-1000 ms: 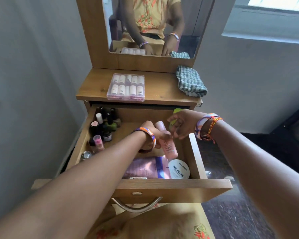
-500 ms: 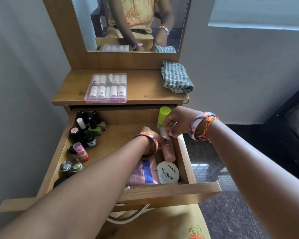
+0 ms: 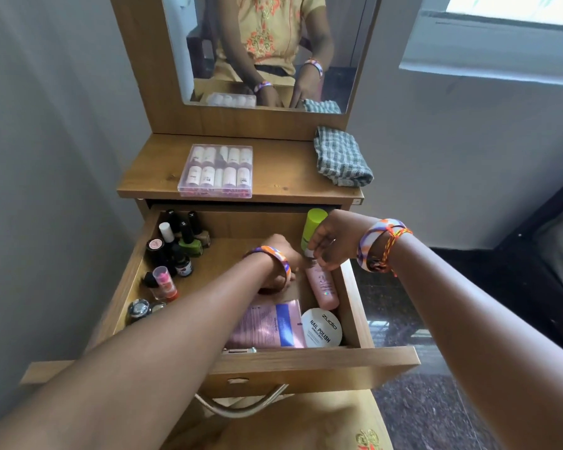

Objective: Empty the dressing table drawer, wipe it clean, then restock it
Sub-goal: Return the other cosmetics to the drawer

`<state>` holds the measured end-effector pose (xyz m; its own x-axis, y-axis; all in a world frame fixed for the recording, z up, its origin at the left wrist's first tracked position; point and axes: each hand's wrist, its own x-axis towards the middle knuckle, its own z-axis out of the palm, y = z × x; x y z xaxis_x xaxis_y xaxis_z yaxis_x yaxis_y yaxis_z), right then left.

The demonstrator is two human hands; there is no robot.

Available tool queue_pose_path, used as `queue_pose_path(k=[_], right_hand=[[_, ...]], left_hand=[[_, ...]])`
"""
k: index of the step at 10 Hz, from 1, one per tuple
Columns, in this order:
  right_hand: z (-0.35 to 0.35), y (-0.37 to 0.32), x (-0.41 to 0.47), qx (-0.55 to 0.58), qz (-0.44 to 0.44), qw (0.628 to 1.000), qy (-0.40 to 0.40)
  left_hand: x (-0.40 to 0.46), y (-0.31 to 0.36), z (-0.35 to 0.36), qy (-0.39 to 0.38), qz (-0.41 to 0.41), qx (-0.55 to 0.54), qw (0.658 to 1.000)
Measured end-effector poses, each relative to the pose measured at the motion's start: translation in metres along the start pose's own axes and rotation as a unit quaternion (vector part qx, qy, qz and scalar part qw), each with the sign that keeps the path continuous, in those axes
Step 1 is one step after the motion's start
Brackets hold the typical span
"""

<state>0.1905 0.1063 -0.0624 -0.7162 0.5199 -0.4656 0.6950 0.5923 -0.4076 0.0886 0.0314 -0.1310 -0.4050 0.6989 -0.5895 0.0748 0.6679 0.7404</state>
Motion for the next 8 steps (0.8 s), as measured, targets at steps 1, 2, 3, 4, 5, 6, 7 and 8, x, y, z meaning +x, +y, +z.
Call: queue_pose_path(k=[1,2,3,4,5,6,7,8], right_hand=[[-0.015,-0.021,-0.001,0.037,-0.002,0.999,-0.007],[-0.031,-0.049,0.004,0.048,-0.023,0.998,0.037],[-0.038,-0.073,0.018,0.091,-0.022,0.992,0.080],[-0.037,-0.088,0.036,0.133,-0.009,0.983,0.124],[-0.034,-0.099,0.052,0.181,0.019,0.969,0.166],[-0.026,-0.105,0.067,0.254,0.034,0.953,0.160],[-0.021,-0.104,0.082,0.292,0.044,0.942,0.160],[-0.019,-0.102,0.078,0.305,0.060,0.937,0.158]], left_hand=[[-0.031,0.026,-0.030,-0.018,0.040,0.020,0.999],[-0.048,0.048,-0.071,0.051,0.098,0.021,0.994],[-0.050,0.056,-0.114,0.262,0.151,0.113,0.946],[-0.049,0.054,-0.148,0.362,0.137,0.143,0.911],[-0.047,0.047,-0.163,0.353,0.096,0.175,0.914],[-0.043,0.040,-0.163,0.313,0.086,0.181,0.928],[-0.041,0.037,-0.157,0.324,0.101,0.188,0.921],[-0.049,0.038,-0.150,0.328,0.098,0.175,0.923]])
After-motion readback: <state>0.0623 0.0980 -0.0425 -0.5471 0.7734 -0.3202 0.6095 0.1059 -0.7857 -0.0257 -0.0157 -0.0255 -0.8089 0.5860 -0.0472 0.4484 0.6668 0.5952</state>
